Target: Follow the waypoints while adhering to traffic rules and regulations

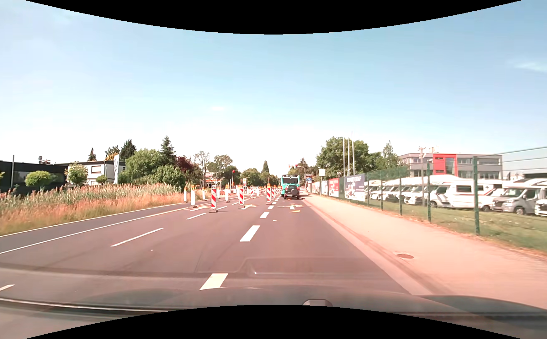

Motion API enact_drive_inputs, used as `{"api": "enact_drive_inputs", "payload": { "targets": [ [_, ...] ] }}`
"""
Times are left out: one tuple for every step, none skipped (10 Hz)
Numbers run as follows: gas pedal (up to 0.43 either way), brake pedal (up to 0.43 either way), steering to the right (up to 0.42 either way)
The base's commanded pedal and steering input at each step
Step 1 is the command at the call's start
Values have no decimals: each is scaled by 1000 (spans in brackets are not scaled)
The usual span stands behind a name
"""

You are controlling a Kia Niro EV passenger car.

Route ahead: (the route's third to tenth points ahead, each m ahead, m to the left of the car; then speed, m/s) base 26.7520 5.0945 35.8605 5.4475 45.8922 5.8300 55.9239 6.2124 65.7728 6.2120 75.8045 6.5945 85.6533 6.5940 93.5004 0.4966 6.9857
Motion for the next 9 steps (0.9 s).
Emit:
{"api": "enact_drive_inputs", "payload": {
  "targets": [
    [0,116,0],
    [0,116,0],
    [0,116,0],
    [0,116,-1],
    [0,116,-1],
    [0,116,-1],
    [0,116,-1],
    [0,122,-3],
    [0,122,-4]
  ]
}}
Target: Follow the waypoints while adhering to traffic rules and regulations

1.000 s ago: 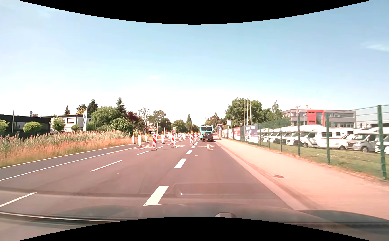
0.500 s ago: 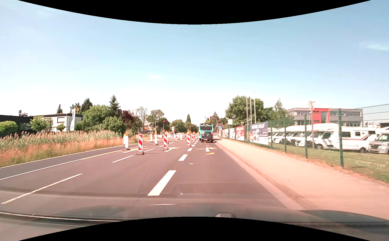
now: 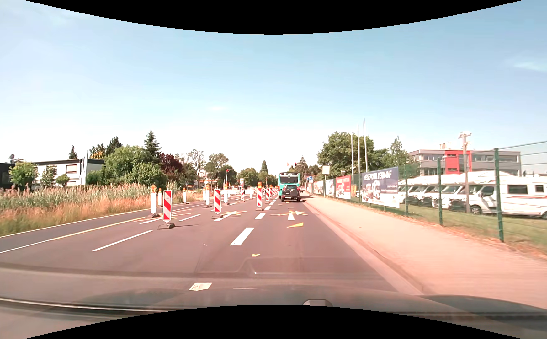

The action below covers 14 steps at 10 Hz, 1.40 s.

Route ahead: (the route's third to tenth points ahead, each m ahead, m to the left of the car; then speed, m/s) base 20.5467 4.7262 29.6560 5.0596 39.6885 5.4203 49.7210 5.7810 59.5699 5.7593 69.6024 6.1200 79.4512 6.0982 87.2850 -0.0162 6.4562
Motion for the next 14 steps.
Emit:
{"api": "enact_drive_inputs", "payload": {
  "targets": [
    [0,122,-5],
    [0,122,-6],
    [0,122,-7],
    [0,122,-7],
    [0,122,-8],
    [0,128,-9],
    [0,134,-9],
    [0,134,-10],
    [0,140,-11],
    [0,140,-12],
    [0,152,-12],
    [0,165,-12],
    [0,171,-11],
    [0,183,-12]
  ]
}}
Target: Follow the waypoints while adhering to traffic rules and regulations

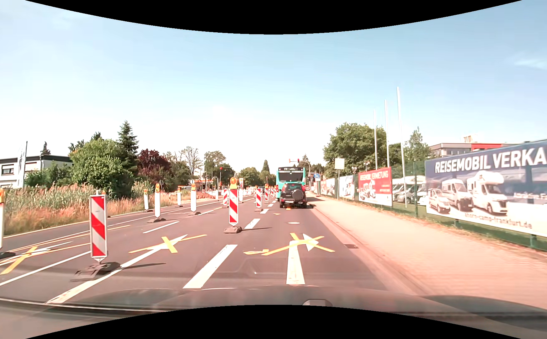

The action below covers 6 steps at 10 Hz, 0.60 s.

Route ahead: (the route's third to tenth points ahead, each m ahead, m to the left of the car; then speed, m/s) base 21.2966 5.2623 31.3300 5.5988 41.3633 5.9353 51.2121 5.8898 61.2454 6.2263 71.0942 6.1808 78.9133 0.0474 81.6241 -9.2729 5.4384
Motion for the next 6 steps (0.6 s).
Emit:
{"api": "enact_drive_inputs", "payload": {
  "targets": [
    [0,183,-12],
    [0,189,-12],
    [0,189,-11],
    [0,189,-11],
    [0,195,-11],
    [0,195,-10]
  ]
}}
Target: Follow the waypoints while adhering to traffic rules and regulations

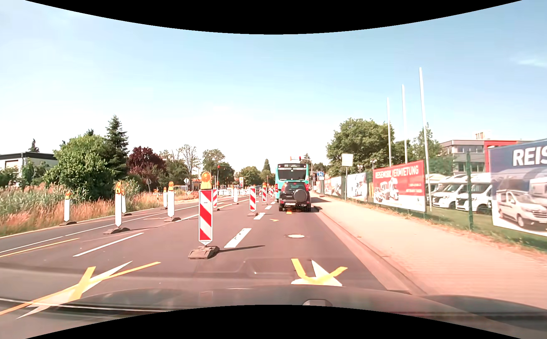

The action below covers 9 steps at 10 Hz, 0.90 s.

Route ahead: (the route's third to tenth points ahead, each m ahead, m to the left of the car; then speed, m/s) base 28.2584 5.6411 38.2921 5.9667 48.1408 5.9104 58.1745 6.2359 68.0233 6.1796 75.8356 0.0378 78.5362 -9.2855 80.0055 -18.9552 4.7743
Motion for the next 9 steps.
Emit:
{"api": "enact_drive_inputs", "payload": {
  "targets": [
    [0,195,-10],
    [0,195,-9],
    [0,201,-9],
    [0,201,-8],
    [0,201,-8],
    [0,201,-7],
    [0,201,-7],
    [0,207,-7],
    [0,207,-7]
  ]
}}
